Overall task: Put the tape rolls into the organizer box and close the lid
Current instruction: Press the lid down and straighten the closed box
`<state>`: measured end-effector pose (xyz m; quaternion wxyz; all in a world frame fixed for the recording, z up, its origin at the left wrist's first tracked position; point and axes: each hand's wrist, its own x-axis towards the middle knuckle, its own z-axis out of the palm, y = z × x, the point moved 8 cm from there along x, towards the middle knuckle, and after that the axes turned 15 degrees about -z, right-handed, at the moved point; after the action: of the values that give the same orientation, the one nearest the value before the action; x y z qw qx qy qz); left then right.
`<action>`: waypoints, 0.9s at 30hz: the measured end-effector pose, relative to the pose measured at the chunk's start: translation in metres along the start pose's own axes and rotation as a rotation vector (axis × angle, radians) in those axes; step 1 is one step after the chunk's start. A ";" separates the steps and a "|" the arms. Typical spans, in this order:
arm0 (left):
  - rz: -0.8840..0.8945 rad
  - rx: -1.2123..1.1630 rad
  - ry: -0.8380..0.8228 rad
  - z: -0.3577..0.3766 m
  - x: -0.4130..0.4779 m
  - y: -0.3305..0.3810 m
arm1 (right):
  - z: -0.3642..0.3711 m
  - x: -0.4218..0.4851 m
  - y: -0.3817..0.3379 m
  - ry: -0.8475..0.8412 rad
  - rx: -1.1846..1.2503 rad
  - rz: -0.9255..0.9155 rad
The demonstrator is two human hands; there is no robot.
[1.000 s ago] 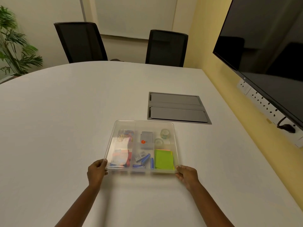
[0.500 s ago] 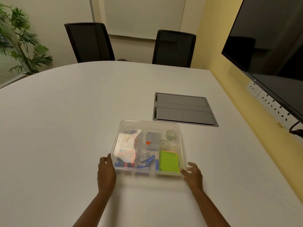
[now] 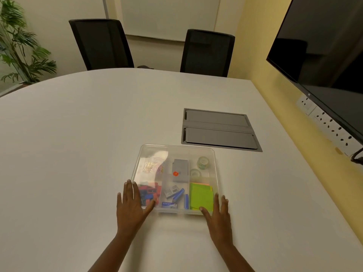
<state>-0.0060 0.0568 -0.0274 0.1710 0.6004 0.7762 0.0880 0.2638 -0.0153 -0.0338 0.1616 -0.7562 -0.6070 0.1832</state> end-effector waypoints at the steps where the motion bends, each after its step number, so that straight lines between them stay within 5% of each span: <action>1: 0.003 0.000 0.000 0.000 0.001 0.000 | 0.001 -0.001 0.000 -0.017 -0.008 0.010; 27: 0.076 -0.013 0.004 0.008 0.113 0.049 | -0.031 0.181 -0.024 -0.195 -0.200 -0.207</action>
<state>0.0167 0.1779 -0.0359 0.1698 0.6281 0.7527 0.1005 0.2933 0.1662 -0.0103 0.0442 -0.6805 -0.7097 0.1769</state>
